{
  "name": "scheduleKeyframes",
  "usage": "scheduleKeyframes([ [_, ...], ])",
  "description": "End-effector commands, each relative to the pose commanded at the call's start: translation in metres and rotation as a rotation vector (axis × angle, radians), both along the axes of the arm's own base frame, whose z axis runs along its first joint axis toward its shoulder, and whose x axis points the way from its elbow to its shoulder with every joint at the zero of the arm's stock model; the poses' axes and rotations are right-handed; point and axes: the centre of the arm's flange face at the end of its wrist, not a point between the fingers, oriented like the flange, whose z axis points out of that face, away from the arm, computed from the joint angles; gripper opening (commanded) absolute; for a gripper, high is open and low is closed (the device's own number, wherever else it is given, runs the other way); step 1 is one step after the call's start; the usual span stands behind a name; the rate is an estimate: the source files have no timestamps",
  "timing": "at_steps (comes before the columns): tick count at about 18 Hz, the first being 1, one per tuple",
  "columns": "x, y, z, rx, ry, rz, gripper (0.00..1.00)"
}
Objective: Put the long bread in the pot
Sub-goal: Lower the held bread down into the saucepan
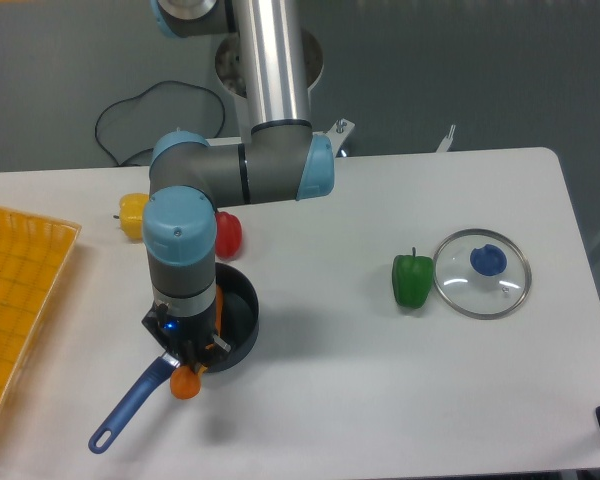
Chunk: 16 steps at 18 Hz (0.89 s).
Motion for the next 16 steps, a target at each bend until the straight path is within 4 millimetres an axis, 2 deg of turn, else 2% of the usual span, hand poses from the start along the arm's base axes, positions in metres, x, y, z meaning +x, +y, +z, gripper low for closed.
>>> scheduleKeyframes([
  [9,-0.0010,0.0016,0.0008,0.003,0.002,0.000,0.17],
  [10,-0.0017,0.0025,0.0002,0.003,0.002,-0.003,0.25],
  [12,-0.0019,0.0028,0.0009,0.004,0.006,-0.015,0.28],
  [13,-0.0032,0.0026,0.0001,0.003,0.010,-0.023,0.42],
  [14,-0.0034,0.0030,-0.0004,0.002,0.014,-0.043,0.50],
  [16,-0.0035,0.0026,-0.0012,-0.001,0.020,-0.059,0.55],
])
